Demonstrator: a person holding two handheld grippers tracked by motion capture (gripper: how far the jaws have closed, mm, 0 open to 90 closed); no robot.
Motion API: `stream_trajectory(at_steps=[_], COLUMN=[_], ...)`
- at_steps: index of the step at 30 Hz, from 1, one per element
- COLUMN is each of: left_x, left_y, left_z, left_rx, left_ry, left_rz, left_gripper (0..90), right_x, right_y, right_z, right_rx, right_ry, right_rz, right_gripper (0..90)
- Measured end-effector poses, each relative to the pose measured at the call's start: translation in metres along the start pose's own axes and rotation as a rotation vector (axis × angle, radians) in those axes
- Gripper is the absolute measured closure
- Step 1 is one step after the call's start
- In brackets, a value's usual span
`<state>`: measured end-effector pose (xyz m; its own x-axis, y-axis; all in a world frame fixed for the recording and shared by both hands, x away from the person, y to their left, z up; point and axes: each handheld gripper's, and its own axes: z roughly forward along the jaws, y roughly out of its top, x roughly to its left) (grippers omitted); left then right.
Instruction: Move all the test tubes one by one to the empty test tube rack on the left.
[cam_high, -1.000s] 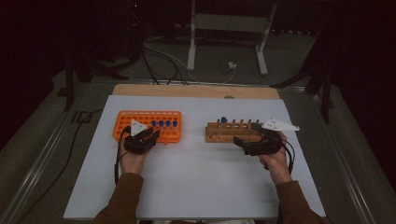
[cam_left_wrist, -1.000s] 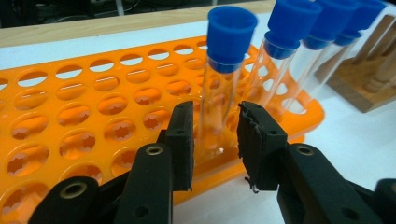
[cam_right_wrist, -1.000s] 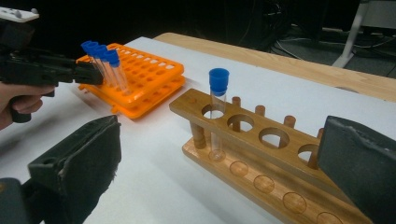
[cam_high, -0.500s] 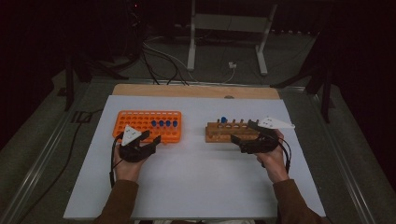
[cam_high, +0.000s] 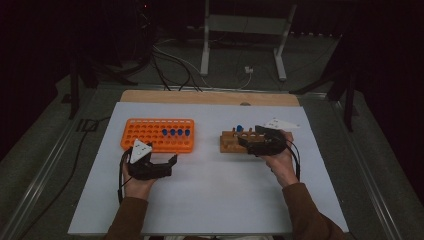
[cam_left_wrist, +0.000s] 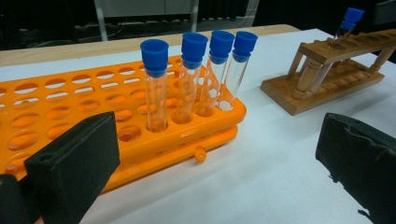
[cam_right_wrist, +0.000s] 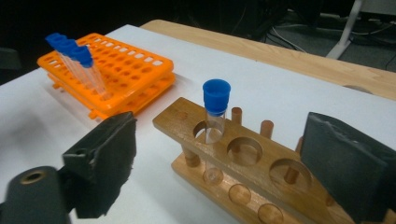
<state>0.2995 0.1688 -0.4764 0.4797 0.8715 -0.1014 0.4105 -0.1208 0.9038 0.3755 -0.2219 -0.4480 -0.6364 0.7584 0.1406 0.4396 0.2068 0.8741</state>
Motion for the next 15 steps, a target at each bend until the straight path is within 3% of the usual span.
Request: stream_trajectory(at_steps=[4,7,12,15], left_x=[0.001,0.000,0.000,0.000], left_y=[-0.002,-0.003,-0.004,-0.005], left_z=[0.001,0.003,0.004,0.005], left_rx=[-0.001,0.009,0.012,0.019], left_ry=[0.000,0.005,0.009,0.010], left_rz=[-0.009,-0.007,-0.004,-0.007], left_gripper=[0.6,0.6,0.6,0.6], right_x=[-0.001,0.000,0.001,0.004], right_y=[-0.001,-0.003,-0.004,-0.004], right_z=[0.010,0.017,0.027,0.032], right_rx=[0.007,0.021,0.024,0.026], right_ry=[0.038,0.028,0.004,-0.014], right_rz=[-0.008,-0.032,-0.034,-0.044], right_gripper=[38.5,50.0,65.4,68.1])
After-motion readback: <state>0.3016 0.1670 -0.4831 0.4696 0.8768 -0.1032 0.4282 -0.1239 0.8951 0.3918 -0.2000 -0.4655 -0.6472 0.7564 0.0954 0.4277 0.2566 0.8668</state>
